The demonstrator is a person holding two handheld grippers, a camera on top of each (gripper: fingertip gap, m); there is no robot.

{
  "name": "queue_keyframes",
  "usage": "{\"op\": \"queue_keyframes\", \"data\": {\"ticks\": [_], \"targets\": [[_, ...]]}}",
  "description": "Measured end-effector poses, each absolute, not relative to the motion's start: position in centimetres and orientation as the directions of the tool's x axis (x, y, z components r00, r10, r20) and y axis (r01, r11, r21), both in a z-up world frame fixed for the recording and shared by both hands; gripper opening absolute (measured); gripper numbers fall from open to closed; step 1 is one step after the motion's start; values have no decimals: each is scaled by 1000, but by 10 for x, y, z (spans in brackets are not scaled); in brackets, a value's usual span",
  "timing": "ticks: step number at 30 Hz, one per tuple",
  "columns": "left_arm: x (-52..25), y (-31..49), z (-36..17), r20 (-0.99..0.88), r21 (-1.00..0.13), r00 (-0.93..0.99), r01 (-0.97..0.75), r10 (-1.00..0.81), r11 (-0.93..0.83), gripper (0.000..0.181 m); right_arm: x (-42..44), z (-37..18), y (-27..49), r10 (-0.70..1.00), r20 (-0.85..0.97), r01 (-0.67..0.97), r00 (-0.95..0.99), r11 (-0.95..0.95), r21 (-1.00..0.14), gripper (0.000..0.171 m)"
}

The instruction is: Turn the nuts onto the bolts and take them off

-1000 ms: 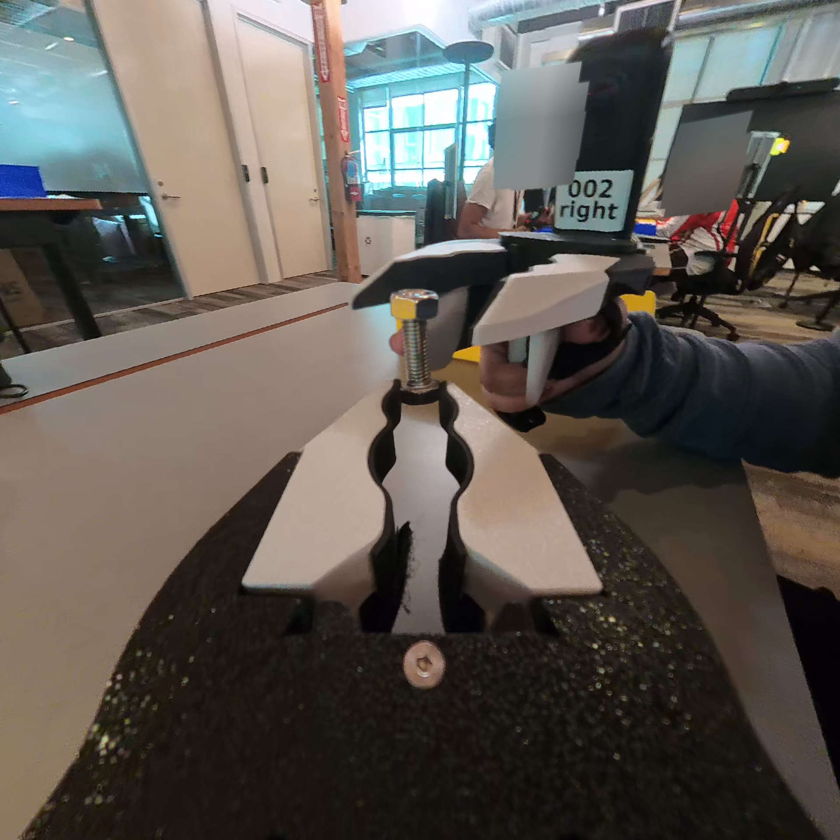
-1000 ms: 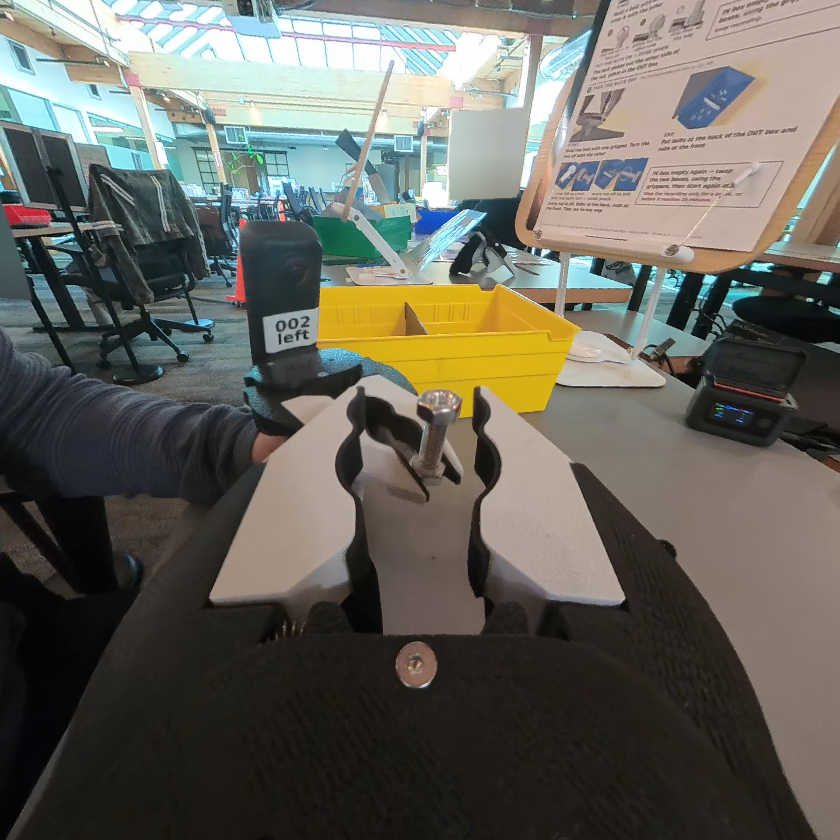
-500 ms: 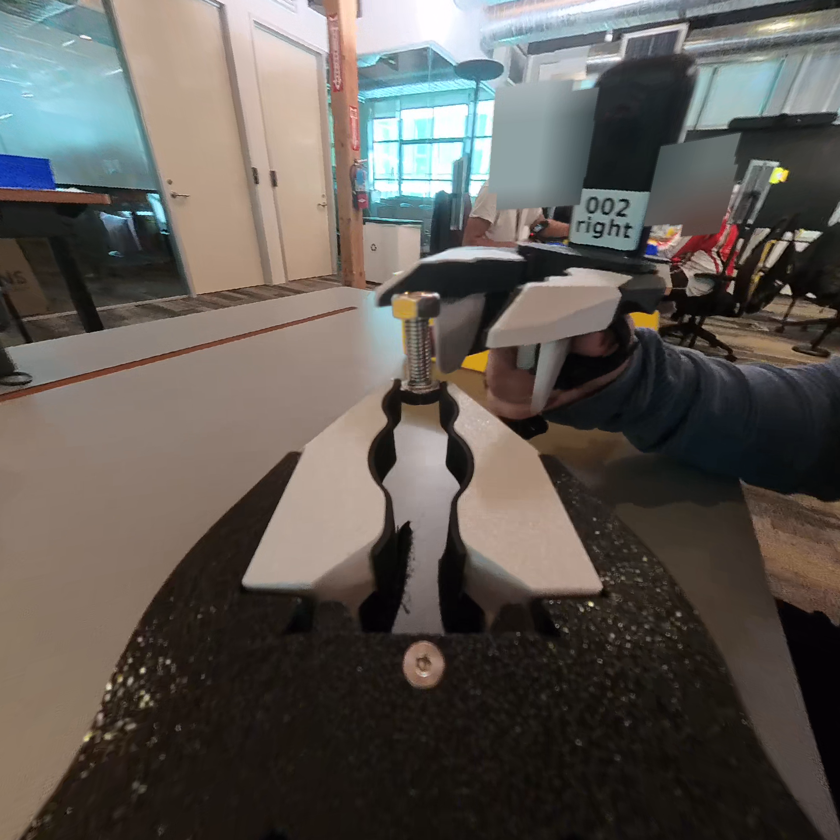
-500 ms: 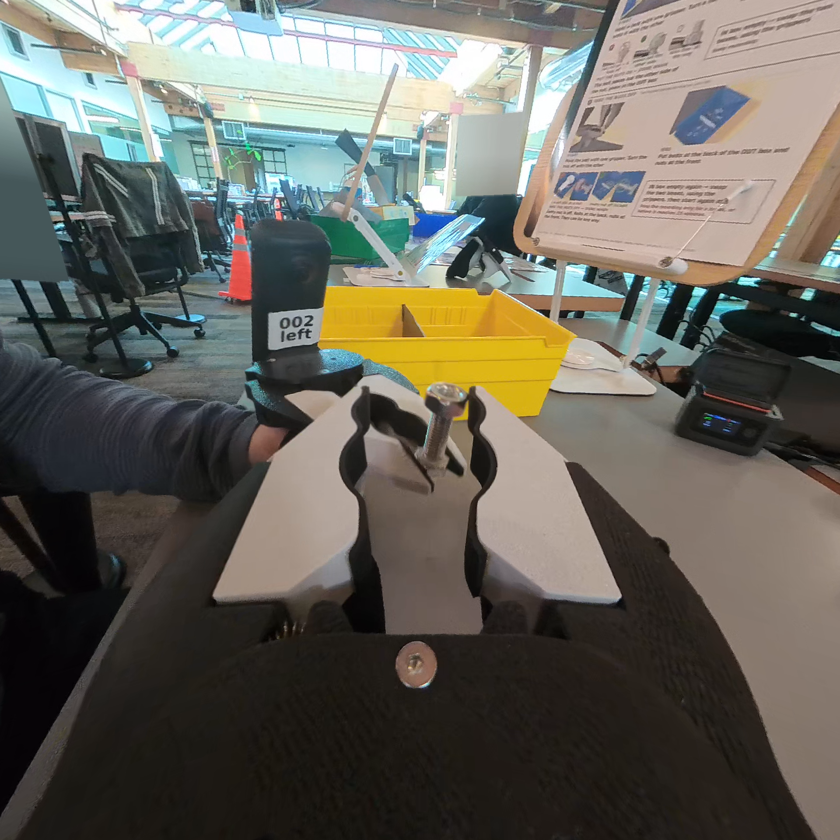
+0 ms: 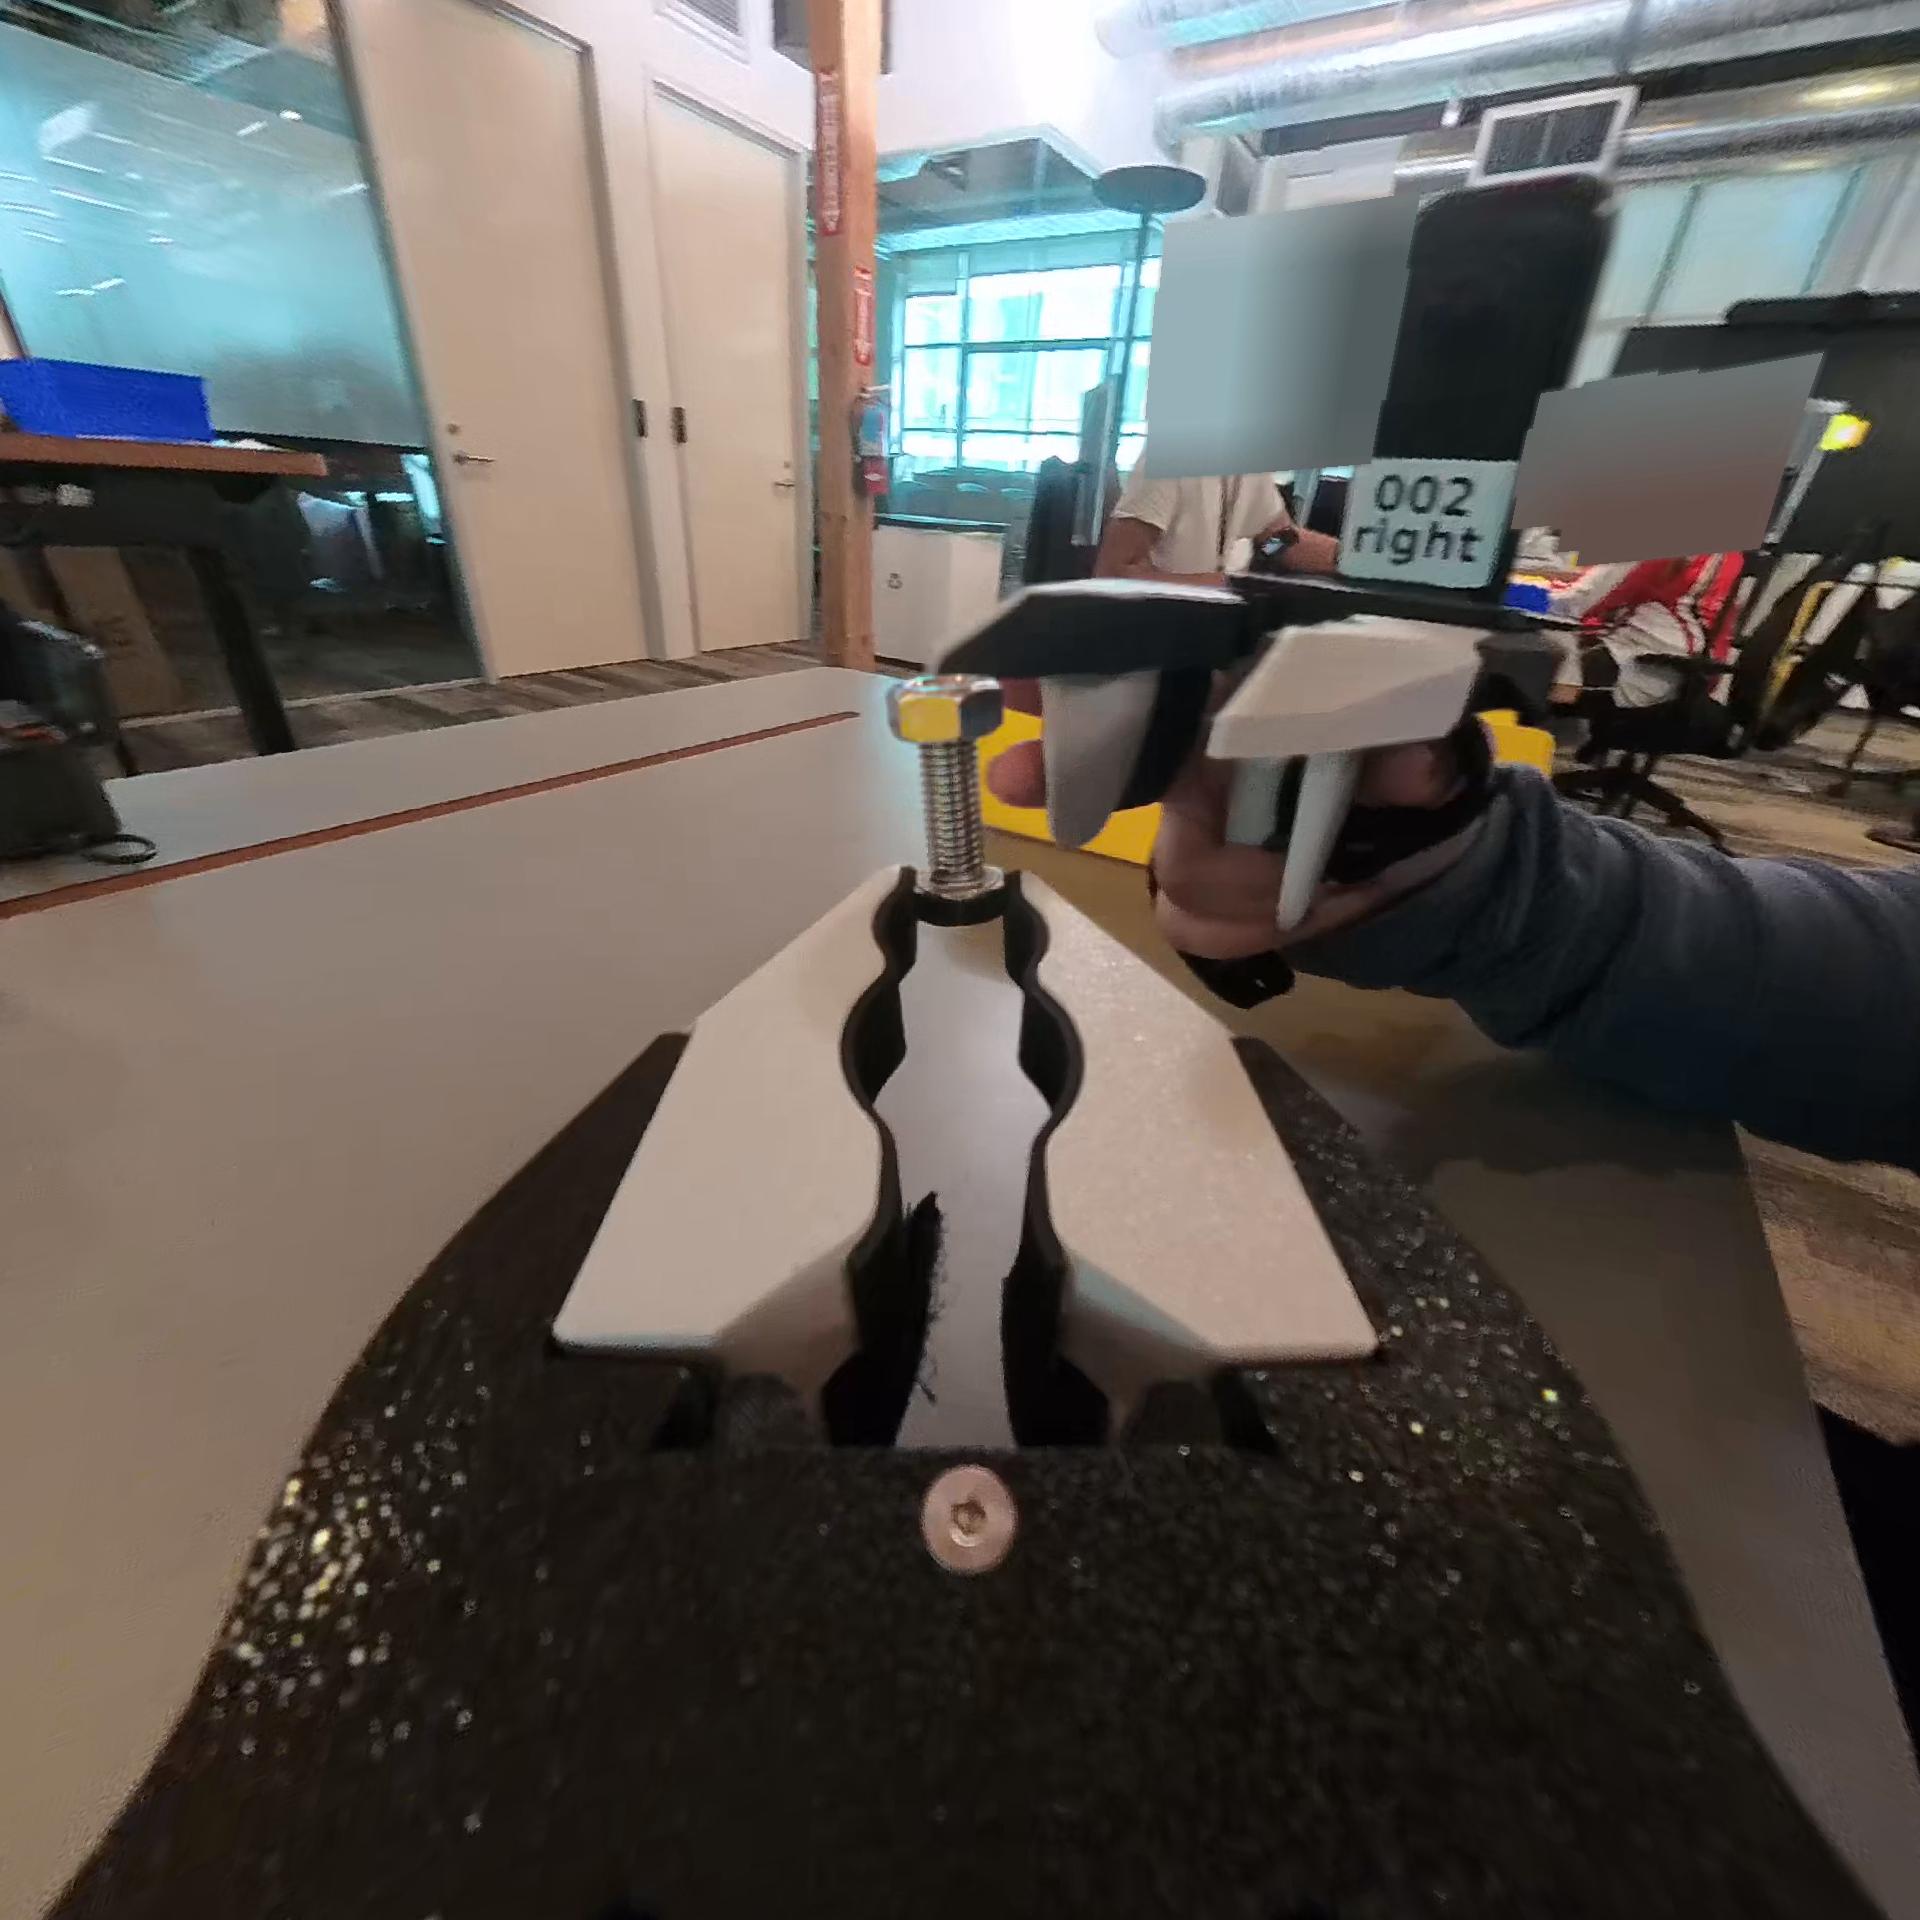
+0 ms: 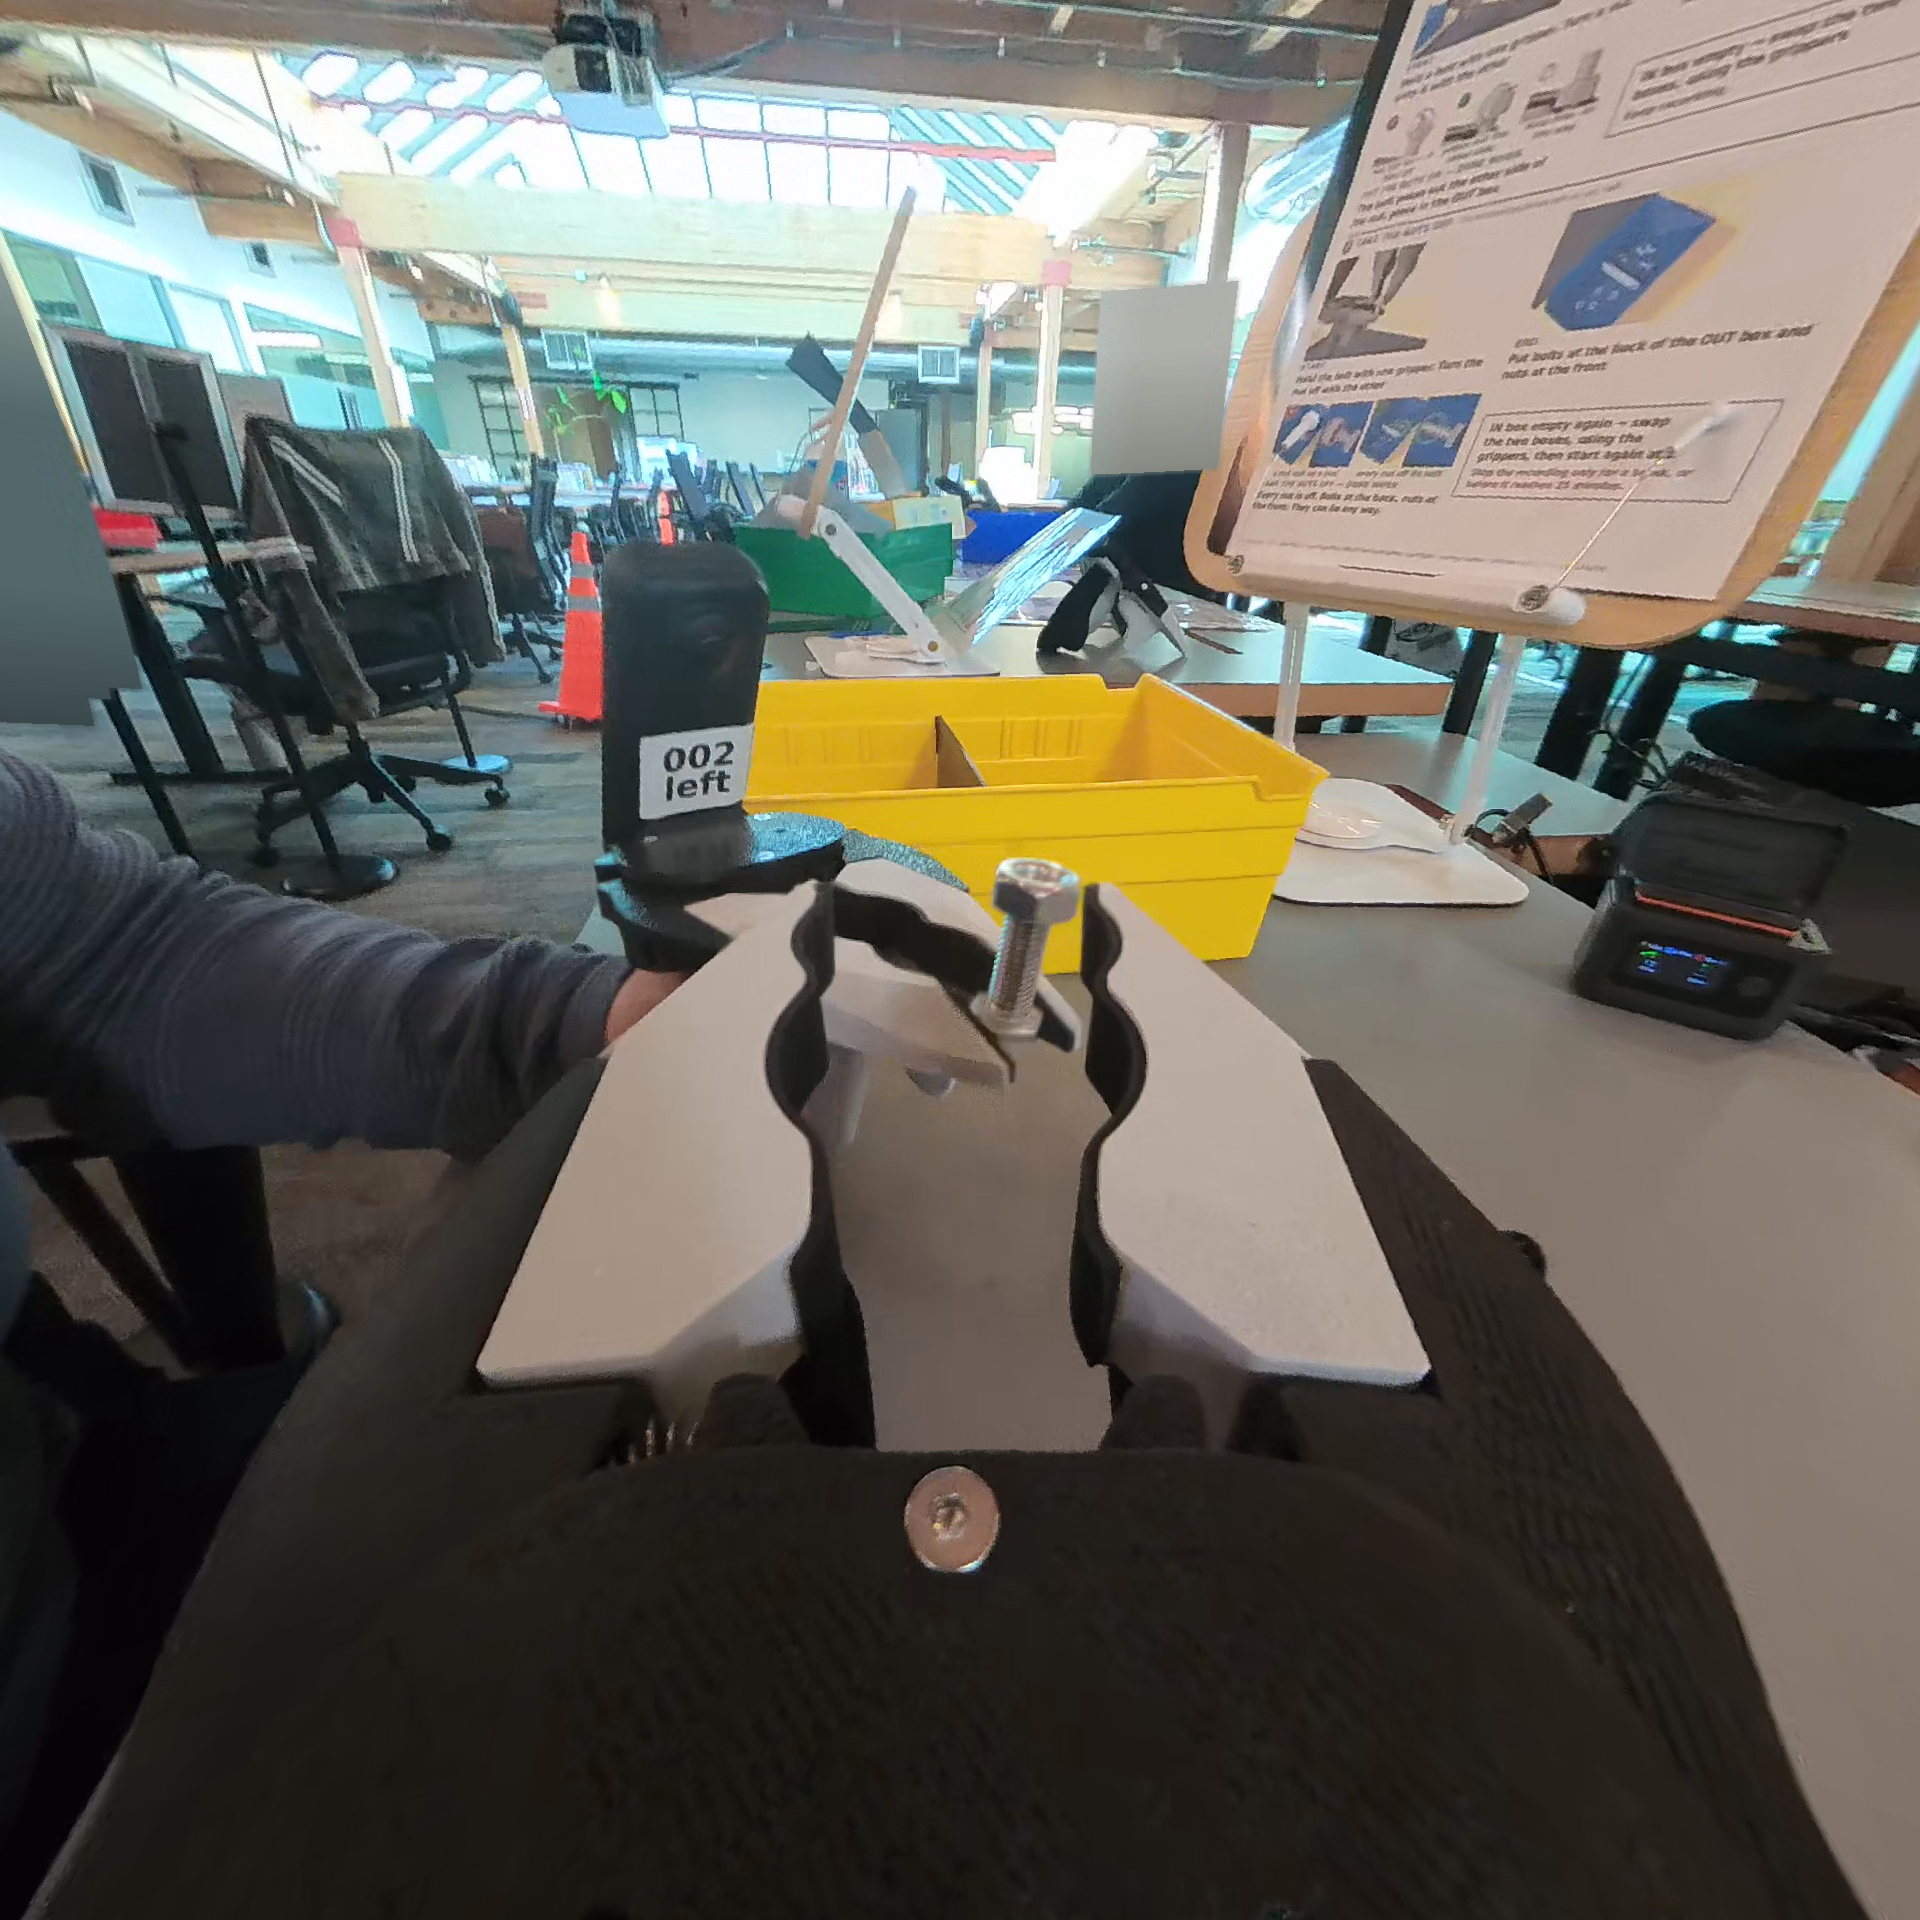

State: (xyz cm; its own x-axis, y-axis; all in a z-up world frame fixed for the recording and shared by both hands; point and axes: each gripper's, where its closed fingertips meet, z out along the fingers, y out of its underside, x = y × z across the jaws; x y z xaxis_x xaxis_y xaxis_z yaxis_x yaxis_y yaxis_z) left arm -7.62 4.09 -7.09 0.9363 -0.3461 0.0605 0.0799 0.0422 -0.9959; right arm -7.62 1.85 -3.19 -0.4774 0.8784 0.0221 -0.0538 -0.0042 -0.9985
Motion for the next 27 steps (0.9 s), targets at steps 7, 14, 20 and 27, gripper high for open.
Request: {"op": "queue_keyframes", "data": {"ticks": [7,14,20,27], "targets": [[-51,39,-69,-10,-997,901,22,-433,68,14,-73,-32,-1,839,48,-78,-542,6,-997,57],[-52,32,-62,45,-990,868,104,-495,92,14,-75,-30,13,865,23,-74,-501,-17,-997,47],[-35,31,-64,25,-993,830,85,-557,81,14,-68,-33,-11,797,29,-72,-603,-17,-997,45],[-55,34,-64,85,-988,863,136,-497,67,14,-70,-27,10,838,-2,-79,-545,-54,-995,46]]}}
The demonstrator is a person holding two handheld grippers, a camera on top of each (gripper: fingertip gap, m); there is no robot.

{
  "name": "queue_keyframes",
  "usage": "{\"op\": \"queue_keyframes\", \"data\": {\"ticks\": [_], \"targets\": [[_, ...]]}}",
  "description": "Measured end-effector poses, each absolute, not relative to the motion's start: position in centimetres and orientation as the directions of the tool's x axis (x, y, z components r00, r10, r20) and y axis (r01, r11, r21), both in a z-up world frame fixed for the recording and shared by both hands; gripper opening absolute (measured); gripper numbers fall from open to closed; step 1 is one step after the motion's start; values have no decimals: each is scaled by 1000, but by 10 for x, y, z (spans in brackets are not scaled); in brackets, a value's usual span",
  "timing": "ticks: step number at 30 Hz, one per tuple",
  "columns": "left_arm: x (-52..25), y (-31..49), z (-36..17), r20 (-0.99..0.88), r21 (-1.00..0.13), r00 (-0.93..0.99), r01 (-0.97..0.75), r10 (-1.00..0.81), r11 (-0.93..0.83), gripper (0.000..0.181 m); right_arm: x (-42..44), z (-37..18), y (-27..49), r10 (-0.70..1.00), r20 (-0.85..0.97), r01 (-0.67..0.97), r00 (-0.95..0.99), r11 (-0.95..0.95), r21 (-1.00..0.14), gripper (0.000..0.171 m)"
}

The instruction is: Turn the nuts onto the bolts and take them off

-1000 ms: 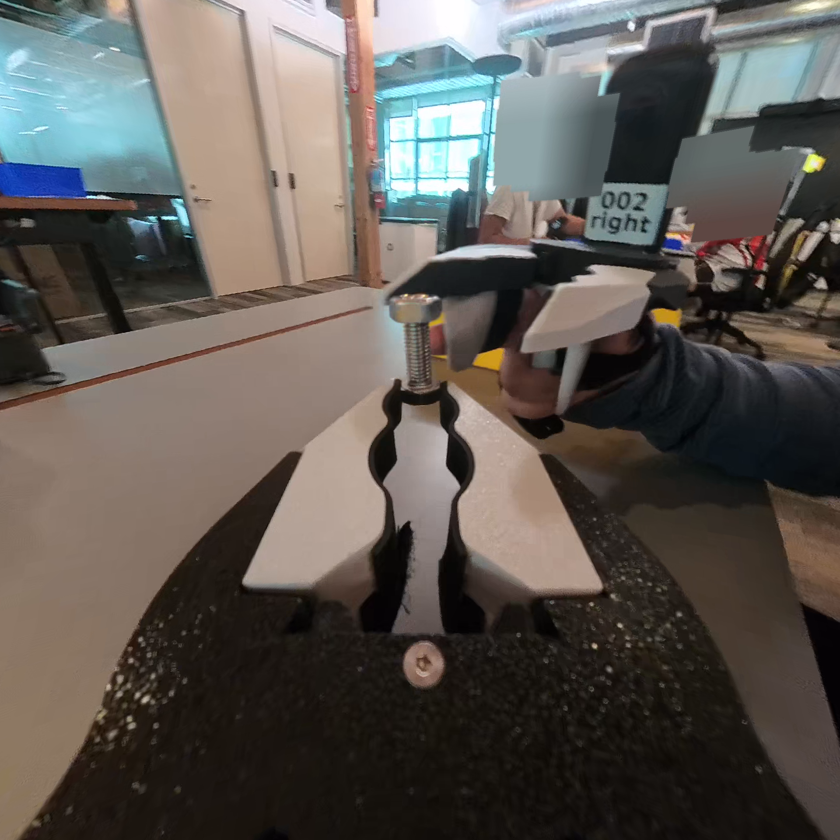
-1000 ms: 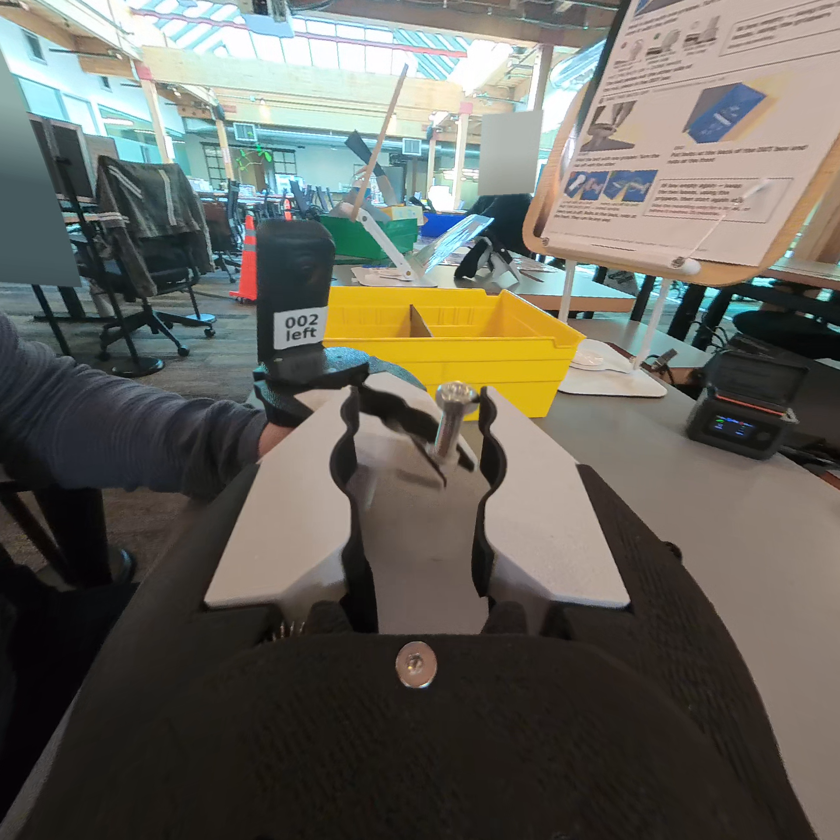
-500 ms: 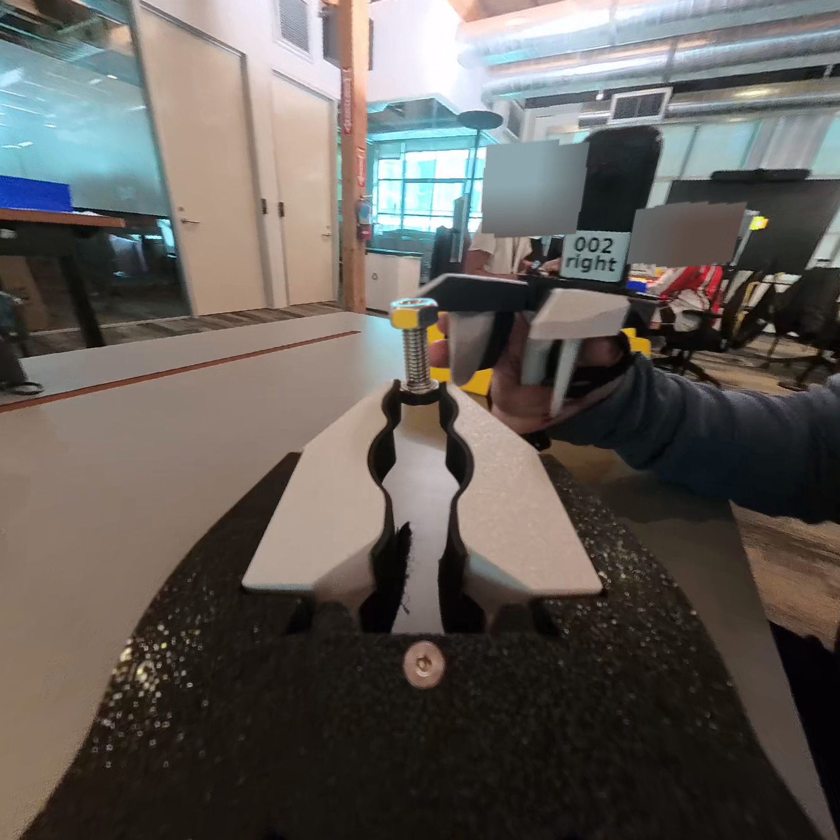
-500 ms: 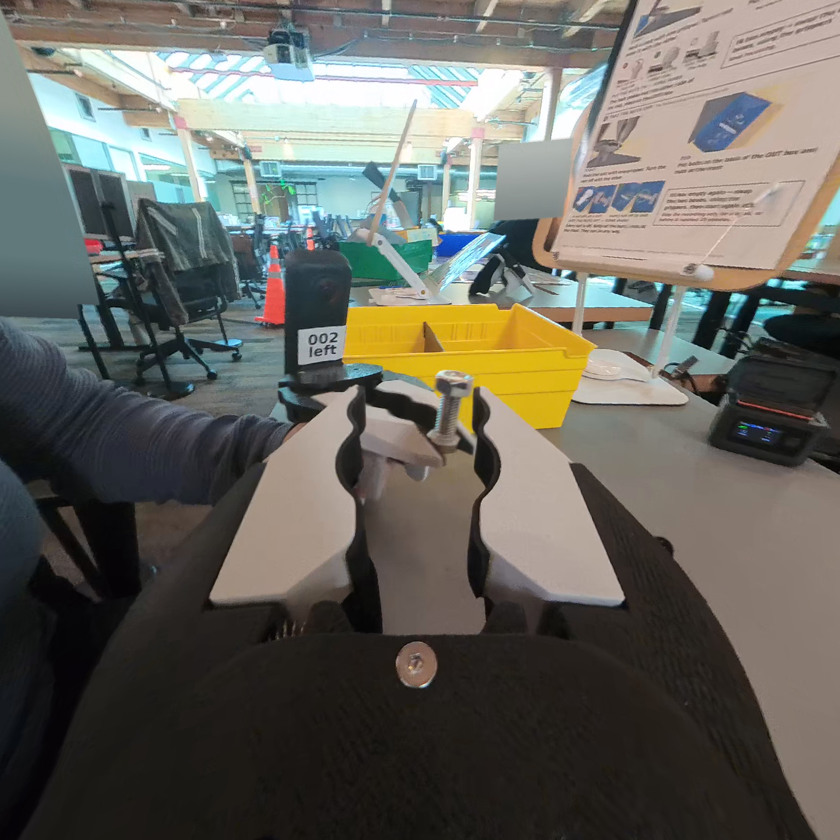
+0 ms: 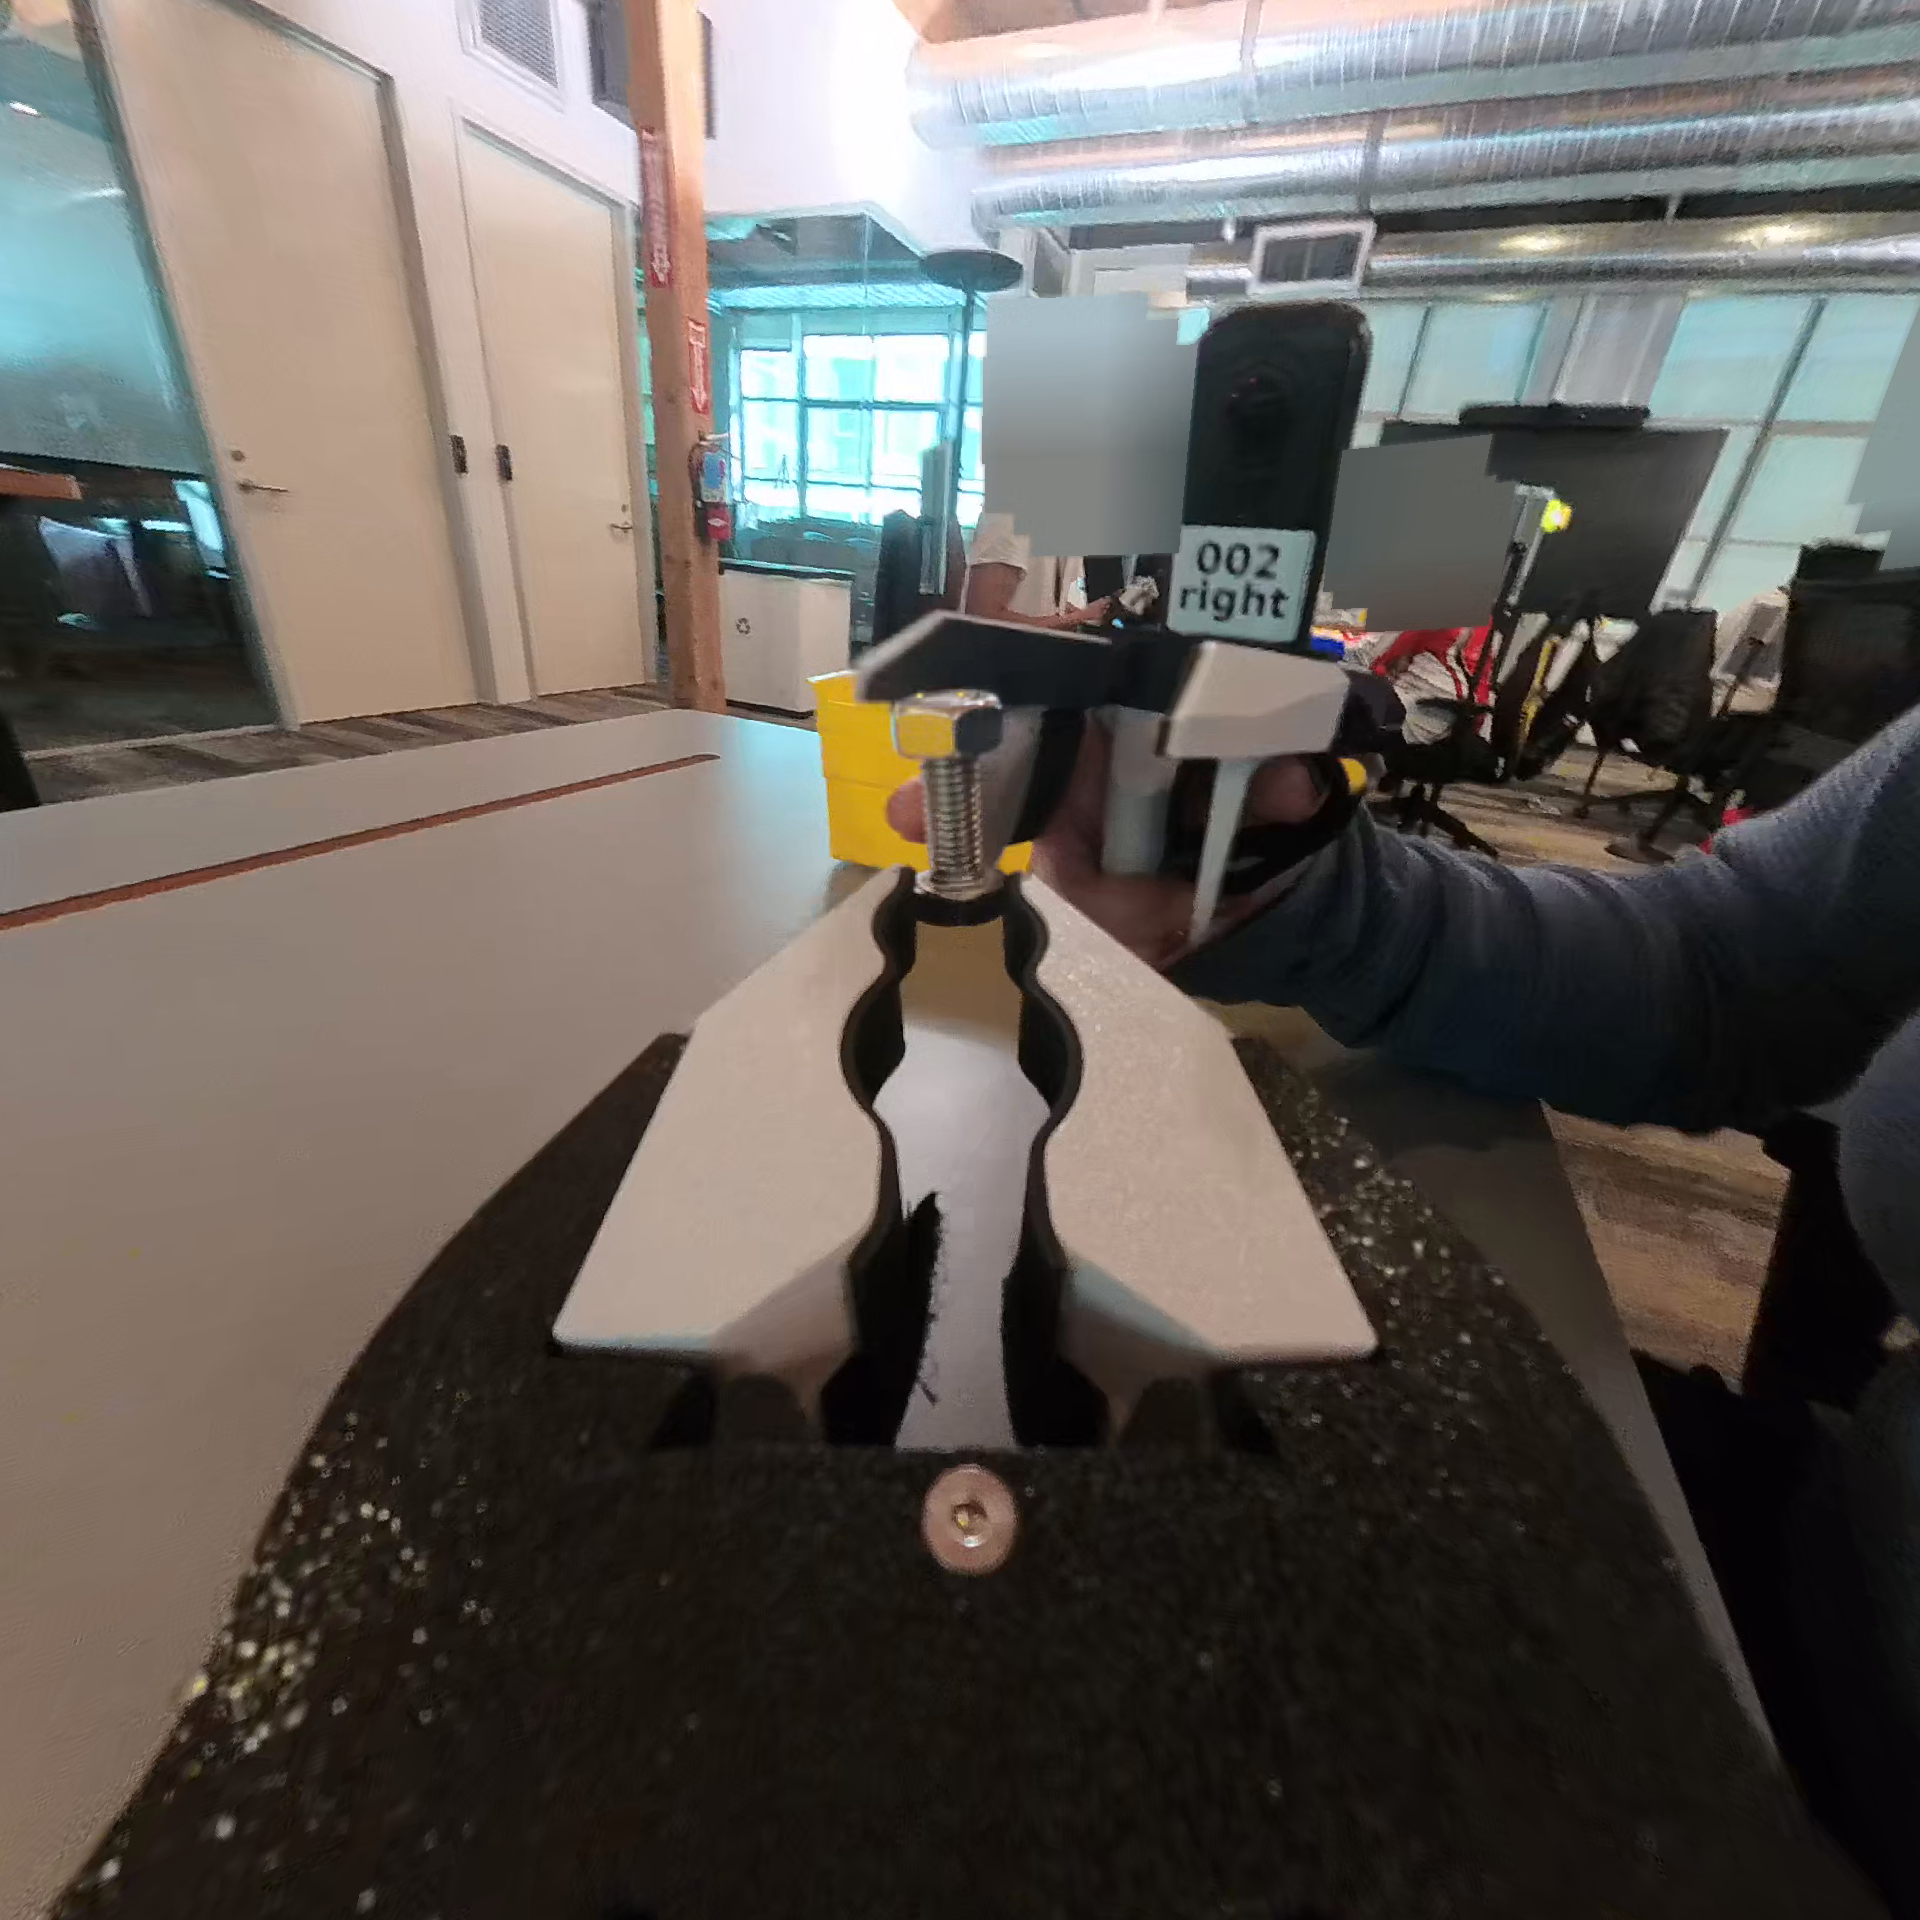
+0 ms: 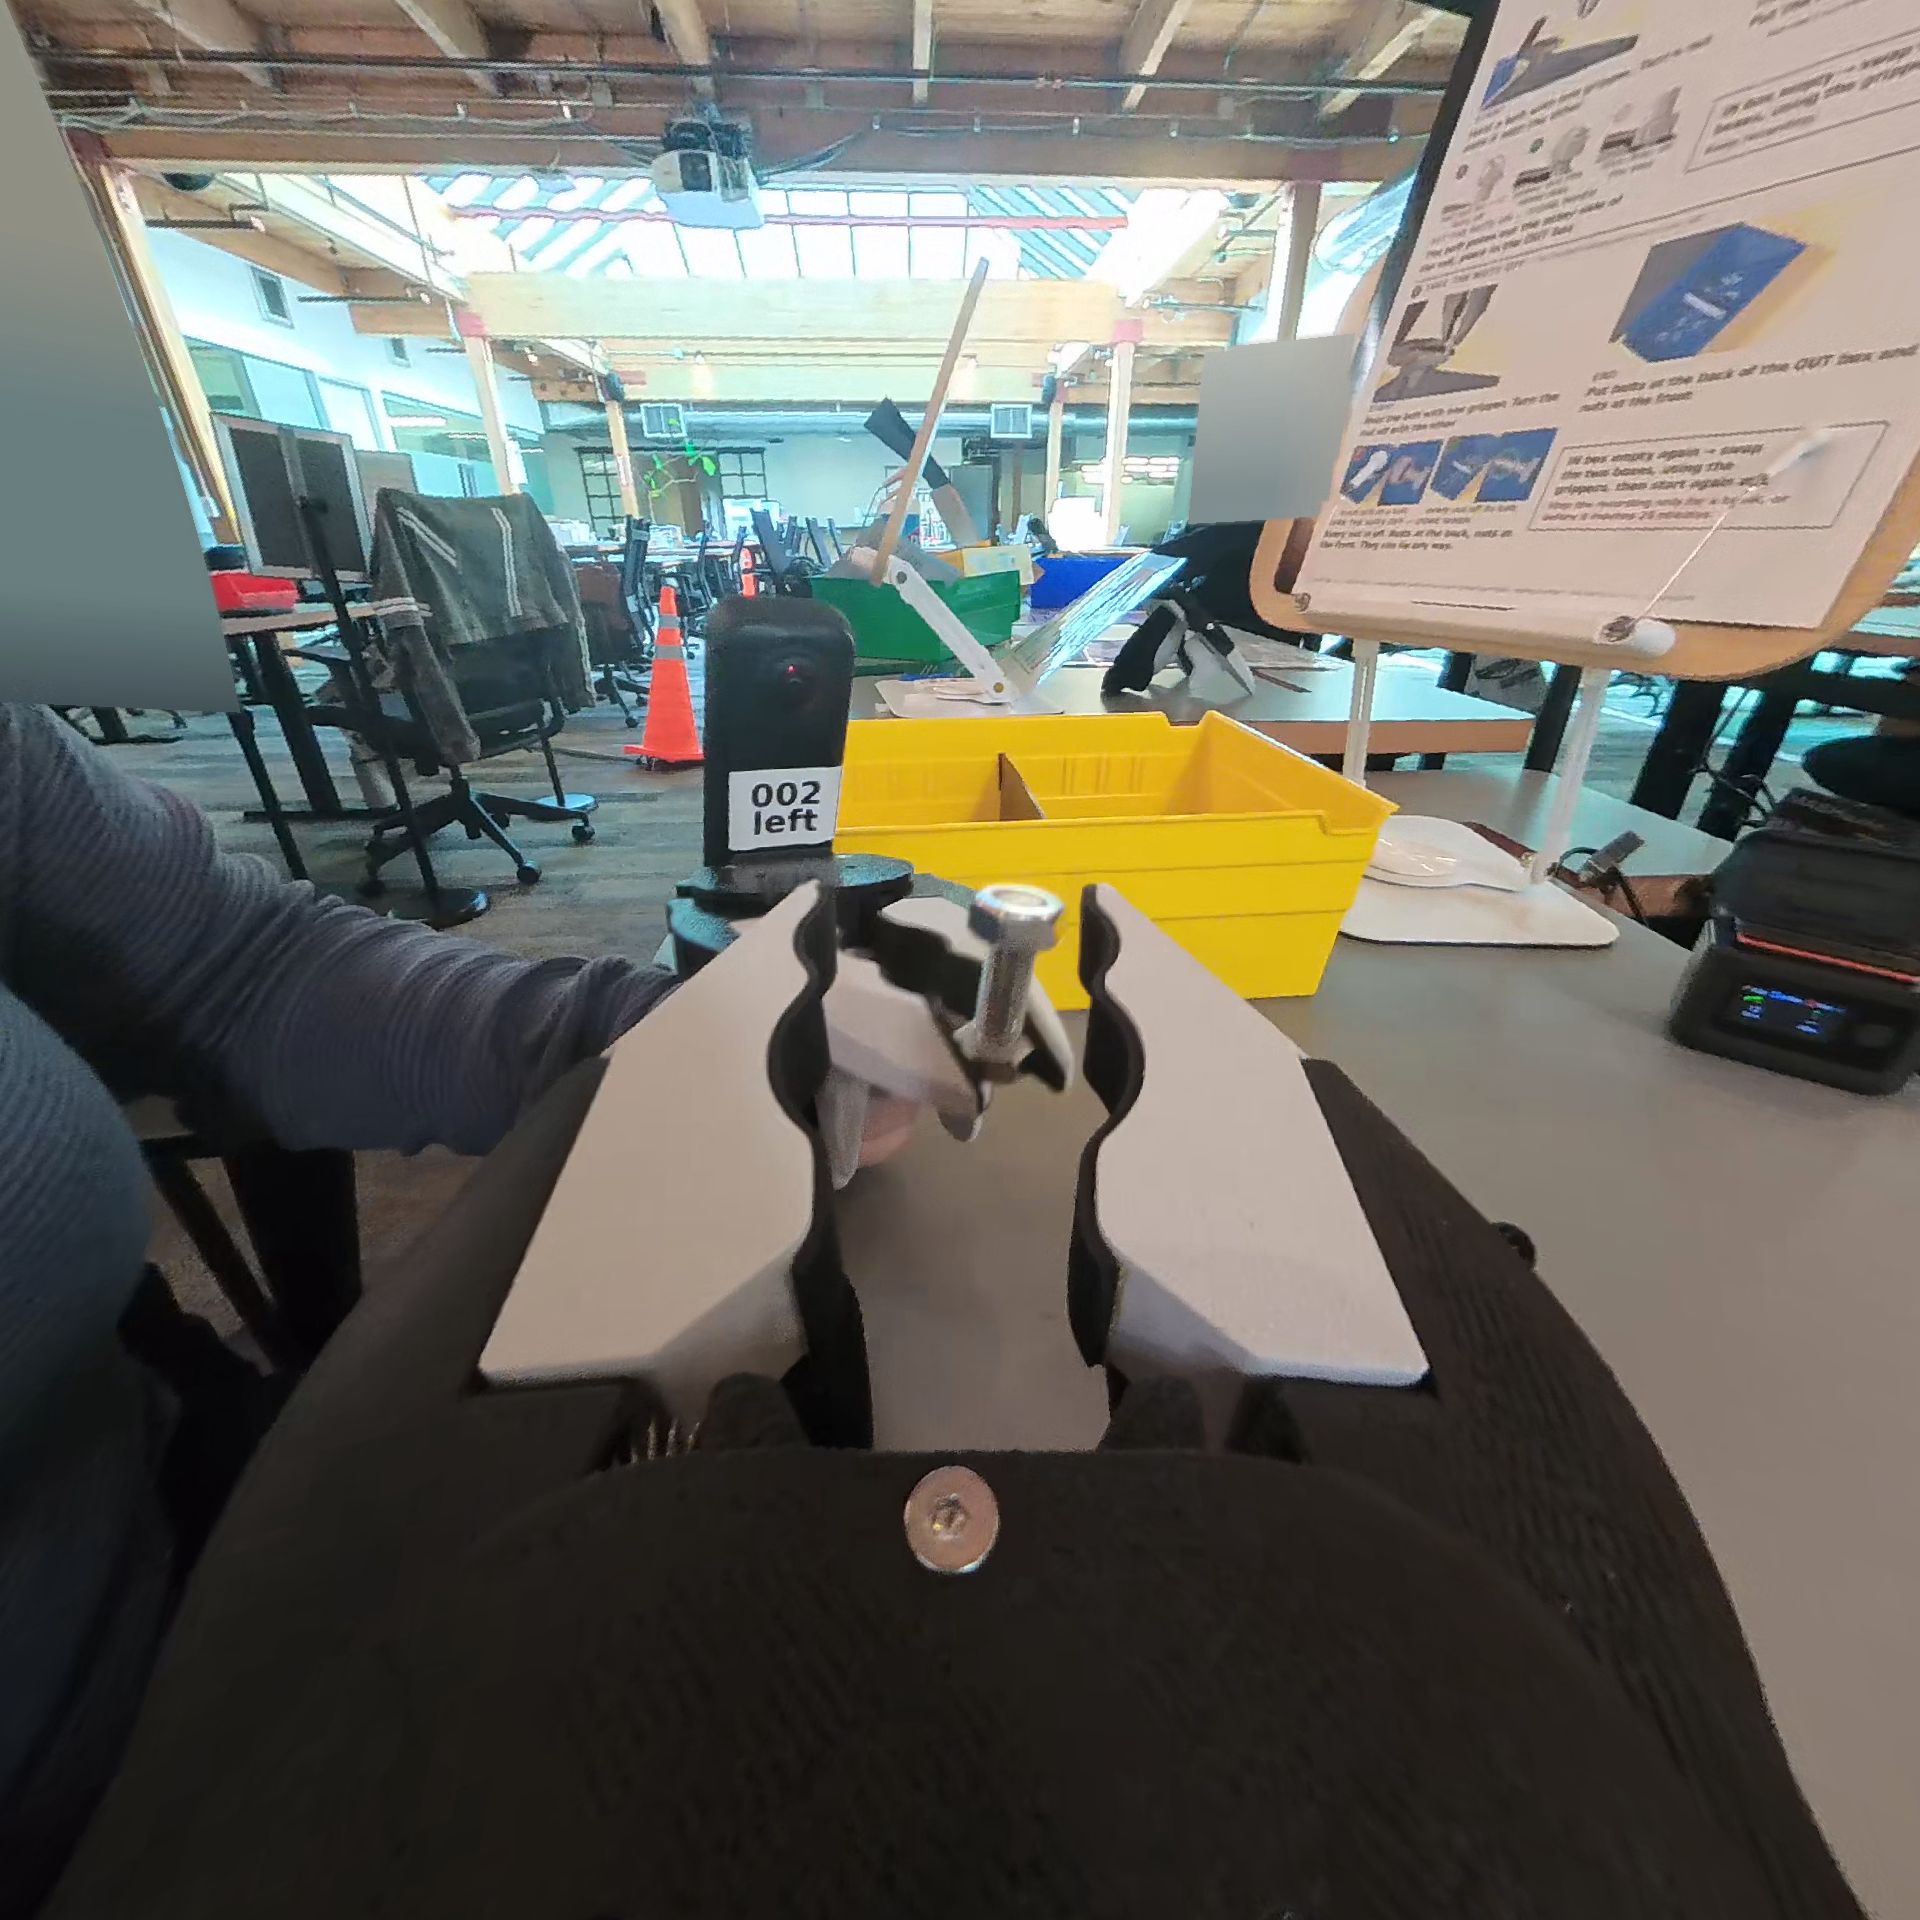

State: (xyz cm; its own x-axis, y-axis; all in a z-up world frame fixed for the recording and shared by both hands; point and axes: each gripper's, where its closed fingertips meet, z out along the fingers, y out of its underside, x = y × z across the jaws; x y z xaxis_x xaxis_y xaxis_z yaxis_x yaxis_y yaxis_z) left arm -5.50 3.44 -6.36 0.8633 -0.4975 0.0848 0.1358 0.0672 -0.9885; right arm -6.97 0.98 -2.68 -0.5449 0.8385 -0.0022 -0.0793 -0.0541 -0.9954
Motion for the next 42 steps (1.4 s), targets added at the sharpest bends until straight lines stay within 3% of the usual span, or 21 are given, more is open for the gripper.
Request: {"op": "queue_keyframes", "data": {"ticks": [4,7,11,18,22,24,29,34,36,42], "targets": [[-34,33,-71,16,-997,835,52,-550,50,14,-70,-31,-4,819,23,-75,-574,-25,-997,47],[-45,36,-69,15,-997,869,54,-495,63,14,-70,-33,-6,820,32,-72,-571,-12,-997,51],[-73,38,-65,66,-991,921,104,-383,80,14,-69,-27,13,843,10,-77,-537,-37,-996,41],[-41,36,-71,-19,-998,872,15,-489,65,15,-73,-31,-2,838,43,-86,-544,-5,-996,50],[-77,41,-68,-9,-997,952,16,-305,78,14,-74,-32,0,850,58,-78,-523,20,-997,56],[-90,41,-67,-1,-997,970,19,-243,80,14,-73,-31,5,853,46,-76,-521,8,-997,47],[-52,36,-67,-10,-996,899,30,-438,83,14,-73,-34,0,858,65,-79,-510,29,-996,58],[-70,38,-66,46,-994,929,80,-368,78,14,-71,-34,-2,852,67,-80,-520,30,-996,61],[-84,39,-66,107,-988,937,137,-333,68,15,-68,-32,3,853,51,-72,-519,17,-997,50],[-47,36,-68,4,-997,881,41,-473,68,14,-73,-35,-1,862,54,-66,-503,25,-998,65]]}}
